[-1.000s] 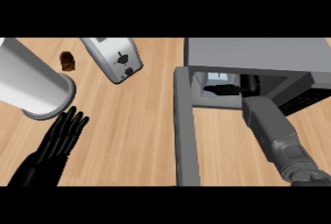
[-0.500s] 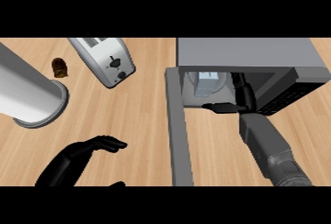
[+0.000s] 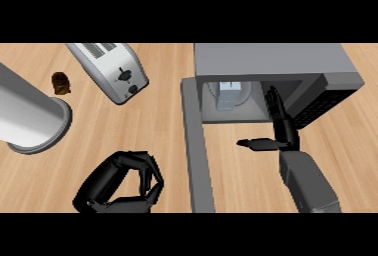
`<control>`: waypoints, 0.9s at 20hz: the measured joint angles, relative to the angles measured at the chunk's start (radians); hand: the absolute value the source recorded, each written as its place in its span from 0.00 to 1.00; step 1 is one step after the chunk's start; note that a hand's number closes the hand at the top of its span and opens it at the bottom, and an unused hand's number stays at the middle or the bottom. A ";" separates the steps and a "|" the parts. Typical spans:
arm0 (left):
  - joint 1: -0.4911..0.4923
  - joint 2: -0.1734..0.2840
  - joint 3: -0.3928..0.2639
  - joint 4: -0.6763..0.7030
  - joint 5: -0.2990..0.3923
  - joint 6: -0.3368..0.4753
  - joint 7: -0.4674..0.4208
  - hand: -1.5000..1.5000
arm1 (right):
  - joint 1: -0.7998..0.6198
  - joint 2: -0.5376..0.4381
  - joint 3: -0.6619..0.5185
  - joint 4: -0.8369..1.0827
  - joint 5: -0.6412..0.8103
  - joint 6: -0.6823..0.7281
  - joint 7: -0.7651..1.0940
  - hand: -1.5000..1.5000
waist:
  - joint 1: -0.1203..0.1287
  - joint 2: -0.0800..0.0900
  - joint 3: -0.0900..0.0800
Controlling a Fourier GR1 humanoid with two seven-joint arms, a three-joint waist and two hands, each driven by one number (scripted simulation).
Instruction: Pick up the milk, place it into the microwave and close the microwave
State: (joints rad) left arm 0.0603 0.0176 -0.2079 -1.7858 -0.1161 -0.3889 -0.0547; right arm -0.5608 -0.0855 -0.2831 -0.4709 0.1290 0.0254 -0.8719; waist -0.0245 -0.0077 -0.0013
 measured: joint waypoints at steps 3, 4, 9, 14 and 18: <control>-0.036 0.000 -0.048 0.069 -0.046 -0.003 -0.004 1.00 | 0.079 -0.003 0.028 -0.098 -0.002 0.038 0.018 0.00 | -0.008 -0.002 0.000; -0.048 -0.002 -0.061 0.102 -0.063 -0.005 -0.012 1.00 | 0.106 -0.002 0.038 -0.134 -0.003 0.042 0.027 0.00 | -0.010 -0.002 0.000; -0.093 -0.012 -0.164 0.202 -0.095 0.039 -0.021 1.00 | 0.270 0.000 0.083 -0.389 -0.021 0.078 0.102 0.00 | -0.020 -0.004 -0.001; -0.113 -0.014 -0.265 0.321 -0.087 0.083 -0.094 1.00 | 0.445 -0.009 0.111 -0.678 -0.063 0.126 0.201 0.00 | -0.026 -0.003 -0.002; -0.185 -0.012 -0.388 0.418 -0.075 0.173 -0.103 1.00 | 0.571 -0.027 0.108 -0.881 -0.109 0.158 0.276 0.00 | -0.026 0.001 -0.001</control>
State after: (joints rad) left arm -0.1250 0.0052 -0.5955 -1.3673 -0.1910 -0.2156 -0.1582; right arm 0.0105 -0.1127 -0.1752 -1.3517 0.0198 0.1834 -0.5959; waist -0.0500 -0.0071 -0.0027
